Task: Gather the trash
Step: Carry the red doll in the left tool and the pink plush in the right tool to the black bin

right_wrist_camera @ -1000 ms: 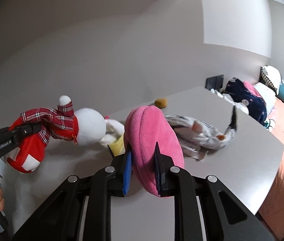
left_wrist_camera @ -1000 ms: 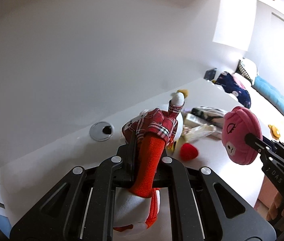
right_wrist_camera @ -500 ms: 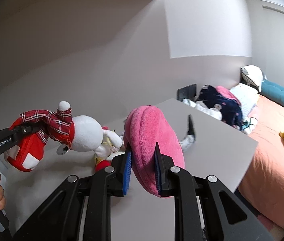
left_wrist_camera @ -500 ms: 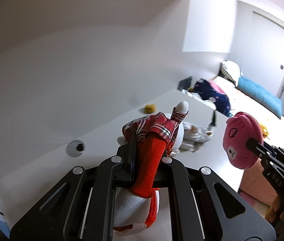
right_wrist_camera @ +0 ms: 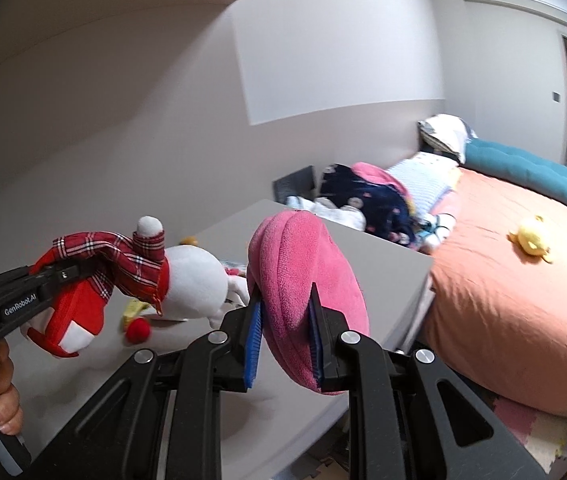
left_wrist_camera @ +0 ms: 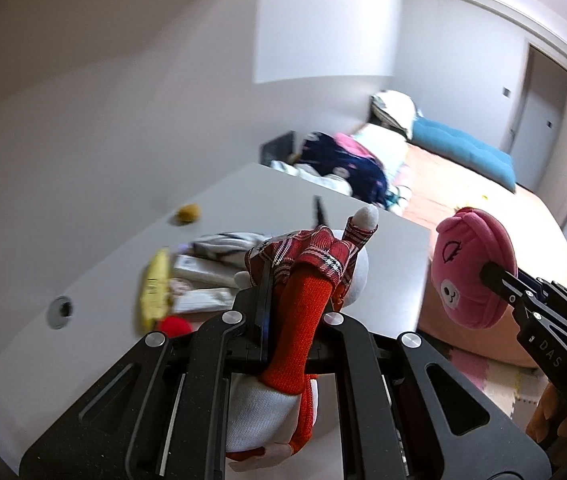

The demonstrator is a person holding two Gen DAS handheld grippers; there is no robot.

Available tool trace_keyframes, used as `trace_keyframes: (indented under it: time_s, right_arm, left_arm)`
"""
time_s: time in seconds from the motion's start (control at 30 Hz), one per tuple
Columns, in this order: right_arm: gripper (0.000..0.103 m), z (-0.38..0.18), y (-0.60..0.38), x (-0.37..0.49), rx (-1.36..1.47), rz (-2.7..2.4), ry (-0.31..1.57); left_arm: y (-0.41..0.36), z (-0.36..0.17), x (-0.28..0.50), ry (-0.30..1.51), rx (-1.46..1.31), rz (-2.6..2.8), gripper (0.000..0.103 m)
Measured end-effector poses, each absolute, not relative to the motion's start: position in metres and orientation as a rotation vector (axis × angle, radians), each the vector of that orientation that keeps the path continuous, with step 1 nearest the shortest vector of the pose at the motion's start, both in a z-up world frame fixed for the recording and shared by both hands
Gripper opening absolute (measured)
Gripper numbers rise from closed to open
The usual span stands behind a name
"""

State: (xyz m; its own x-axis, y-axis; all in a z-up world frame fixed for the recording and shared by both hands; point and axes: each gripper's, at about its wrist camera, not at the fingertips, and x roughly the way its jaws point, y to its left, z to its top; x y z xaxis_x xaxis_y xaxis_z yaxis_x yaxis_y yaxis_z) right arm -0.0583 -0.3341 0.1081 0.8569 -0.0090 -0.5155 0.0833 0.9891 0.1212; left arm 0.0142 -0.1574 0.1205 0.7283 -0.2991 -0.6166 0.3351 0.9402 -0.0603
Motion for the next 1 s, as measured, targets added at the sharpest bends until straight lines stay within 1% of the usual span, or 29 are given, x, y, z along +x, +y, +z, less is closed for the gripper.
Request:
trace_keyframes:
  time_s: [0.4,0.63,1.0]
  right_arm:
    - [0.022,0.094,-0.412,-0.097,0.206,-0.209,0.55]
    - [0.022,0.085,-0.448,-0.116,0.237,-0.296,0.56]
    - [0.023,0.051,-0.501,-0.131,0.306,-0.387,0.639]
  left_arm:
    - [-0.263,0.102,-0.001,0.707,0.146,-0.55,0.008]
    - [-0.309,0.09,-0.011,0.744,0.174,-0.639,0.008]
    - [-0.386,0.045,-0.017,0.837,0.258,-0.73,0.008]
